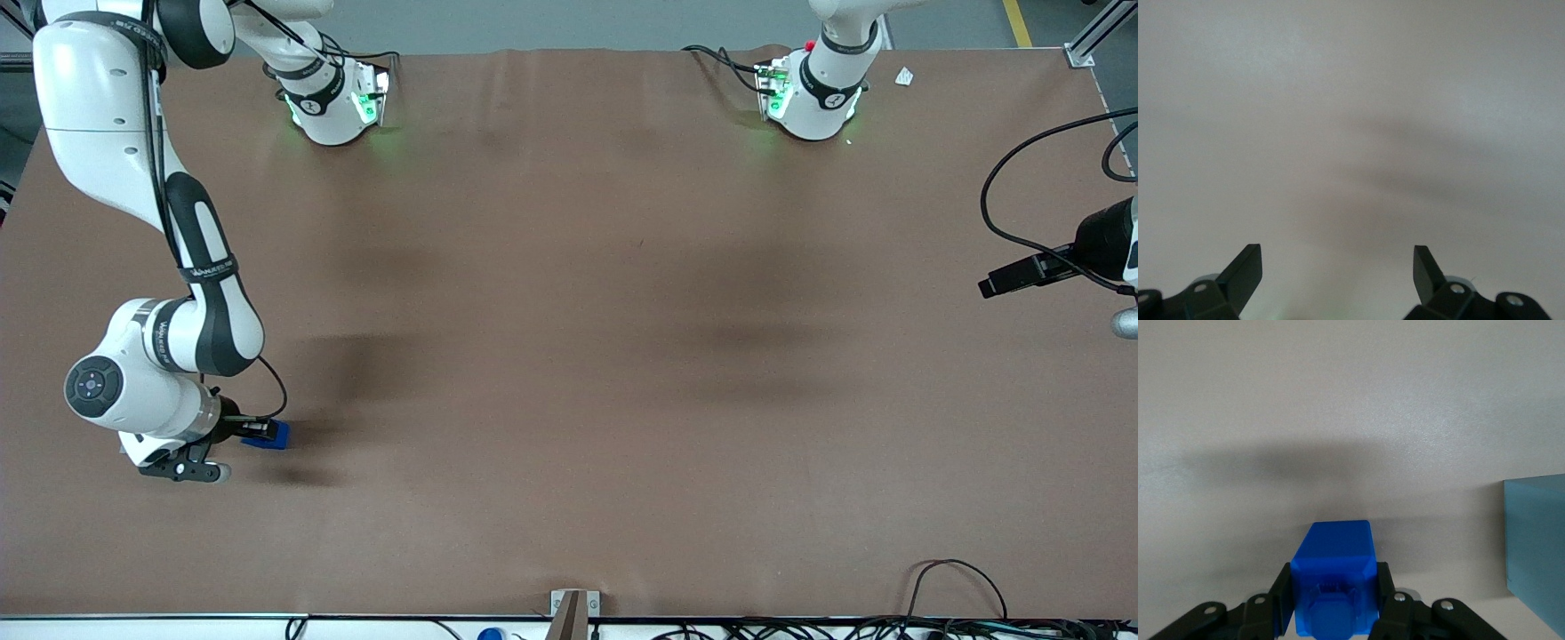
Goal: Insert blue part into gray base with right arm
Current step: 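Close the right gripper on the blue block and lift it, then carry the blue block over the gray base's opening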
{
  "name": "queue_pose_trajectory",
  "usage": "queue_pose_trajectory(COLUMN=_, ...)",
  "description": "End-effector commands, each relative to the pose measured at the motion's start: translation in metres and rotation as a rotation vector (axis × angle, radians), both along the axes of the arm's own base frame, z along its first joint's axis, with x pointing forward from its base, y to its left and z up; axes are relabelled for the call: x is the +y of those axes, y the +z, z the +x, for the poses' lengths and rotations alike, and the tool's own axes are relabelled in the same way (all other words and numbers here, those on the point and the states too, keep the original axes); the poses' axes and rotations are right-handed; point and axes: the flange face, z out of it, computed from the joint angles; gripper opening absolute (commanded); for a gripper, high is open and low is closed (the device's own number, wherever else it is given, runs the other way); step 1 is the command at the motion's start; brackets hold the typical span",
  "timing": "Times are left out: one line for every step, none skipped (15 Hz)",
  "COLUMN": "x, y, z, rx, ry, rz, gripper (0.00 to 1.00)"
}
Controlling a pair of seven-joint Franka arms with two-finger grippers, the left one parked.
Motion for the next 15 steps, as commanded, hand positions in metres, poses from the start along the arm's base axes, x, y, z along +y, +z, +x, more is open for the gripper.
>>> queue_pose_trajectory(x=0.002, y=-0.001, z=-0.002, rx=0.001, ry=-0.015, rz=0.009, gripper=0.39)
queue_pose_trajectory(x=0.002, y=-0.001, z=-0.001, rx=-0.002, ry=-0.015, rz=0.009, gripper=0.32)
queue_pose_trajectory(x=0.003, y=0.000, z=0.000, rx=-0.005, ry=-0.016, rz=0.010, gripper=0.24)
queue_pose_trajectory(x=0.001, y=0.002, z=0.000, rx=-0.007, ry=-0.018, rz=0.009, gripper=0.12)
queue_pose_trajectory(x=-0.002, y=0.009, z=0.003, rx=-0.019, ry=-0.014, rz=0.008, gripper=0.04)
queue_pose_trajectory(x=-0.003, y=0.020, z=0.007, rx=-0.034, ry=-0.012, rz=0.006, gripper=0.03)
queue_pose_trajectory(x=-0.002, y=0.030, z=0.009, rx=-0.043, ry=-0.011, rz=0.005, gripper=0.03)
queue_pose_trajectory(x=-0.005, y=0.039, z=0.008, rx=-0.040, ry=-0.007, rz=0.001, gripper=0.03)
queue_pose_trajectory(x=-0.015, y=0.050, z=0.007, rx=-0.036, ry=-0.017, rz=0.004, gripper=0.03)
queue_pose_trajectory(x=-0.028, y=0.063, z=0.006, rx=-0.044, ry=-0.036, rz=0.010, gripper=0.03)
queue_pose_trajectory(x=-0.037, y=0.077, z=0.005, rx=-0.056, ry=-0.039, rz=0.009, gripper=0.03)
queue_pose_trajectory(x=-0.046, y=0.093, z=0.003, rx=-0.061, ry=-0.017, rz=0.009, gripper=0.01)
queue_pose_trajectory(x=-0.064, y=0.102, z=0.000, rx=-0.054, ry=-0.008, rz=0.009, gripper=0.01)
queue_pose_trajectory(x=-0.080, y=0.109, z=-0.002, rx=-0.050, ry=0.009, rz=0.009, gripper=0.01)
queue_pose_trajectory(x=-0.094, y=0.114, z=-0.002, rx=-0.050, ry=0.032, rz=0.005, gripper=0.01)
